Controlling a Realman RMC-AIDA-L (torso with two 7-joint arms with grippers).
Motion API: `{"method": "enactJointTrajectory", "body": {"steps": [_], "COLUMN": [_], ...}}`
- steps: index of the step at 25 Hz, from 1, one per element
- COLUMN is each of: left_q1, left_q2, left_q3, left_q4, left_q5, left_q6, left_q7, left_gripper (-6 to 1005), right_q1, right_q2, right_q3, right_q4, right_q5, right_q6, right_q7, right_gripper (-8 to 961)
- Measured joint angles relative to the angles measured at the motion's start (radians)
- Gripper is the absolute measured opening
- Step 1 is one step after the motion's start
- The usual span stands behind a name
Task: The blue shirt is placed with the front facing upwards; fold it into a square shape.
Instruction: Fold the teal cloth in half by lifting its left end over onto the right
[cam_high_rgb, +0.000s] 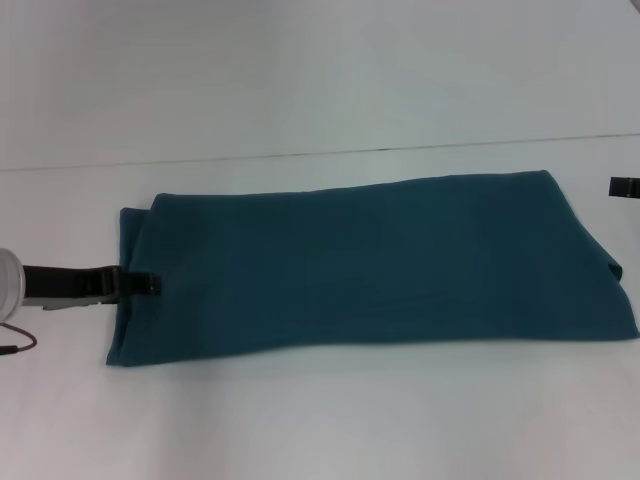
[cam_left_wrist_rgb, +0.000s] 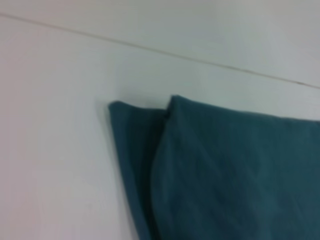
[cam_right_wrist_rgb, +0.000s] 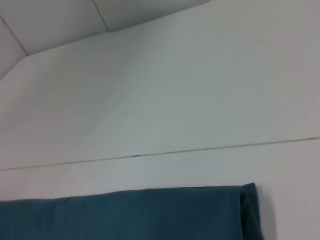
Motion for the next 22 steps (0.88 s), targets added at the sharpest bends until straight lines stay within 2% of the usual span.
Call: {"method": "enactJointTrajectory", "body": {"steps": [6,22], "left_q1": [-0.003,-0.012], "left_q2": [-0.013,-0.016], "left_q3": [0.007,0.019], "left_q4": [-0.005,-0.068], "left_q5": [0.000,0.001], "left_q6": [0.017,-0.026], "left_q7": [0.011,0.034], "left_gripper": [657,652], "right_q1": [0.000,0.000], "right_q2": [0.001,0.005], "right_q3": [-0.001,-0.002], "right_q4": [0.000,0.000], "right_q5": [0.000,0.000], "right_q6": [0.000,0.000], "right_q7": [-0.001,0.000], "right_gripper": [915,916]}}
